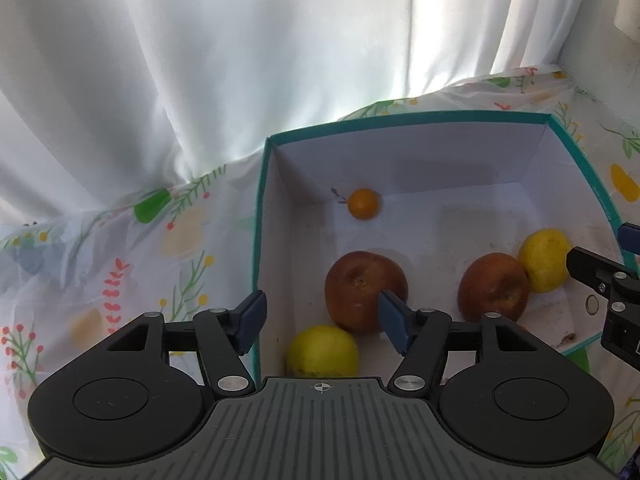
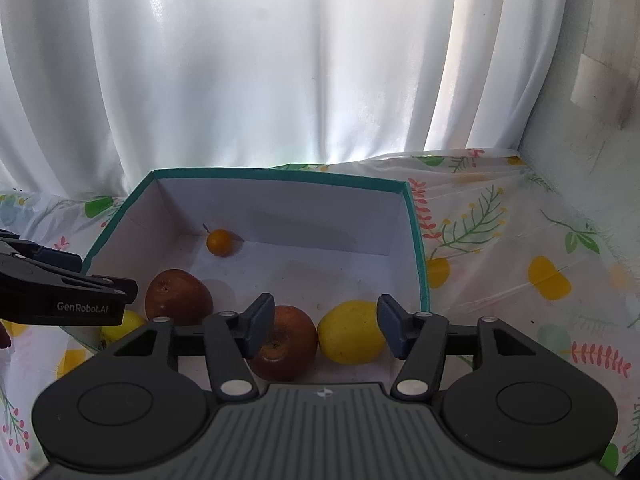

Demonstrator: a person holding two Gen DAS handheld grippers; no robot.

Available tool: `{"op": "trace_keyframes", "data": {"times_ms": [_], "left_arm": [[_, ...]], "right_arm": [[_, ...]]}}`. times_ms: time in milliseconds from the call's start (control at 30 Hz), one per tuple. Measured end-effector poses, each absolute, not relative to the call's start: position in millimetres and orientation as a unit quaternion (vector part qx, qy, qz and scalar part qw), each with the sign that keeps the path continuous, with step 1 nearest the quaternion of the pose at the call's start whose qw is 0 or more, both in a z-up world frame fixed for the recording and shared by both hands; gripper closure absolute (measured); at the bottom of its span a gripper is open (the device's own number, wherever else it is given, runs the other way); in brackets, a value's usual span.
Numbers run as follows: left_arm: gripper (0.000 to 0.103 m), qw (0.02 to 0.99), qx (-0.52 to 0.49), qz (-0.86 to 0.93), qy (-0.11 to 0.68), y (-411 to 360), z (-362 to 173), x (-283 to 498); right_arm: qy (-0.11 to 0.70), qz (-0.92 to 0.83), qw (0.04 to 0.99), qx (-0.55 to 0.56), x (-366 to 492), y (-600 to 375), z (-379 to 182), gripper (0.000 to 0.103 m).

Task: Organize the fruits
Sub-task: 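Move both tools back from the box toward the remaining orange and kiwi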

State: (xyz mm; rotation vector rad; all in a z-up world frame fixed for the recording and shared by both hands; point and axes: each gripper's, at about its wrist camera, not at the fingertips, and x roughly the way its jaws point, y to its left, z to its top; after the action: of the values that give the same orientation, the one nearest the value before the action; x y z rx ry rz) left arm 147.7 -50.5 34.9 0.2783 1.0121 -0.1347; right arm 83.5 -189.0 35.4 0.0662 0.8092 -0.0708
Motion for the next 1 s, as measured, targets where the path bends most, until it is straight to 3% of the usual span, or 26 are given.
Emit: {"op": "trace_keyframes", "data": {"times_ms": [67,133,333,633,733,1000], "left_arm": [[0.033,0.865,0.131,-0.065,0.479,-49.4,38.0,144.5],[0.033,0.868,0.13,-0.067,0.475,-48.6,41.2,140.1],[0.03,0.872,0.127,-0.07,0.467,-46.0,47.3,125.2],[0.02,0.887,0.112,-0.066,0.443,-19.2,60.0,87.0],[0.011,0.892,0.106,-0.069,0.435,-6.1,60.9,69.9],[0.011,0.878,0.11,-0.065,0.462,24.0,32.0,31.5]], "right_arm": [[0.388,-0.038,0.92,0.033,78.5,-188.3,38.5,0.033],[0.381,-0.038,0.923,0.036,72.9,-188.2,42.1,0.019],[0.359,-0.046,0.932,0.031,51.9,-185.0,51.9,0.002],[0.321,-0.043,0.946,0.024,4.0,-169.1,53.1,0.0],[0.32,-0.039,0.946,0.041,-15.6,-165.0,45.8,0.0],[0.355,-0.032,0.931,0.073,-54.2,-151.4,18.0,0.0]]}}
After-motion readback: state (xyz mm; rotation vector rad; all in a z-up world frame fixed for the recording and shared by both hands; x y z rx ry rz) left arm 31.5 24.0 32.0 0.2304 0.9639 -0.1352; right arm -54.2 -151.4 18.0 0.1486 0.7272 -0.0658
